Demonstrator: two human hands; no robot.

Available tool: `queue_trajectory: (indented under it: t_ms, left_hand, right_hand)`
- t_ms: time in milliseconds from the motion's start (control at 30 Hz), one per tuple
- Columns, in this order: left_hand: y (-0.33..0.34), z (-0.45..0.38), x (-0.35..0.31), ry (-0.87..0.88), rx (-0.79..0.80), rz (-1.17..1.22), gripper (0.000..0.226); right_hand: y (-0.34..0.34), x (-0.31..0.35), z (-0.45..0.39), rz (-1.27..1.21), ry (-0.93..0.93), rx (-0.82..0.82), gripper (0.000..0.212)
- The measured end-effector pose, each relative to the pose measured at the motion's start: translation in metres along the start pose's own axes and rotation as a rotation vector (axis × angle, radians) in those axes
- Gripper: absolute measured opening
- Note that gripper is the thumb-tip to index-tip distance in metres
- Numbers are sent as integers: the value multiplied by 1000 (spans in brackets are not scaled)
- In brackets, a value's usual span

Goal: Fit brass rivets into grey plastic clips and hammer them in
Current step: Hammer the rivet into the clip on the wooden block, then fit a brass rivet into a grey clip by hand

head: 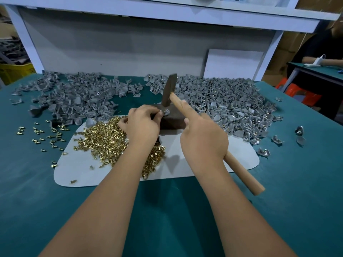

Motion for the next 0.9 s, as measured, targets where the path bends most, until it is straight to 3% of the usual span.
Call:
queue_trajectory:
  t_ms: [200,467,633,767,900]
  left_hand:
    - [-3,-3,0,-67,113,85,16]
    - [-6,-1,-2,-119,157,157,14]
    - [-8,0,-1,-115,167,160,13]
    - [-8,0,-1,-101,169,155,14]
    - [-11,3,-3,-55,131,172,12]
  right_hand:
    - [1,-17,-11,-49,99,-157,60]
    - [10,-47,-14,27,246,-44,41]
    - [20,-51,-12,14,300,41,17]
    - [21,-54,-13,40,300,79,13]
    - [23,-57,-11,226,250,50,25]
Point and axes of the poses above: each hand's wrist, its own z-axis away from the middle knuckle, its own y-axis out of the palm, x = y × z, the point moved 1 cm from there along -z, towards the middle knuckle, and after that the axes turned 6 degrees about -y, right-handed, at the moved point
